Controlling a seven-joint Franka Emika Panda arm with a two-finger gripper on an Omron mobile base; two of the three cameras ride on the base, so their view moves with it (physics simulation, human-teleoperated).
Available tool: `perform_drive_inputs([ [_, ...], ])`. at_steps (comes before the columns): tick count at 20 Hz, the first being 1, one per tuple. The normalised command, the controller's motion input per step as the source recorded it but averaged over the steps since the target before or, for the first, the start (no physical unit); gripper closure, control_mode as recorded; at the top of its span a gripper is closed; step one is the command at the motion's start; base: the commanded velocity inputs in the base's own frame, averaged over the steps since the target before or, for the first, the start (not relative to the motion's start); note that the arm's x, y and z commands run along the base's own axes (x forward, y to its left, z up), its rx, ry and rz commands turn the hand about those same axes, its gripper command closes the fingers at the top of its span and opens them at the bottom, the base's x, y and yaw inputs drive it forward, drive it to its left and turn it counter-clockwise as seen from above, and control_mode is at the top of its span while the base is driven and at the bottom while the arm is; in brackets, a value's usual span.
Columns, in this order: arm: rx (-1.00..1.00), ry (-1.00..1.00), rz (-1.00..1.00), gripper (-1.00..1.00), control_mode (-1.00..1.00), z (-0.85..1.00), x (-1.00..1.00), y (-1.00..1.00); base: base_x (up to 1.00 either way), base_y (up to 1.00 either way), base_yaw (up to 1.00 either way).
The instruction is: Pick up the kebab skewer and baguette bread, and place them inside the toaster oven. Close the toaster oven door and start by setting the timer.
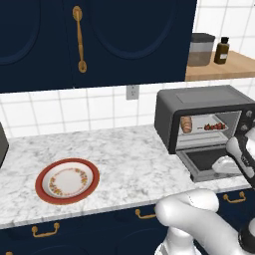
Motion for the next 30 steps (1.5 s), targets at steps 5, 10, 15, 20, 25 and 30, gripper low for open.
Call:
perform_drive_inputs([
  [5,0.0,-0.53,-0.01,-1.0,-1.0,0.0,0.58,0.84,0.0,0.0,0.0],
  [10,0.0,-0.47,-0.02,-1.0,-1.0,0.05,0.72,0.72,0.0,0.0,0.0],
  [15,0.0,-0.29,-0.04,-1.0,-1.0,0.38,0.63,0.54,0.0,0.0,0.0],
  [20,0.0,-0.16,-0.04,-1.0,-1.0,0.51,0.29,0.36,0.0,0.0,0.0],
  [25,0.0,-0.01,-0.04,-1.0,-1.0,0.79,0.3,0.11,0.0,0.0,0.0],
  [30,0.0,0.0,-0.04,-1.0,-1.0,0.98,0.13,0.0,0.0,0.0,0.0],
])
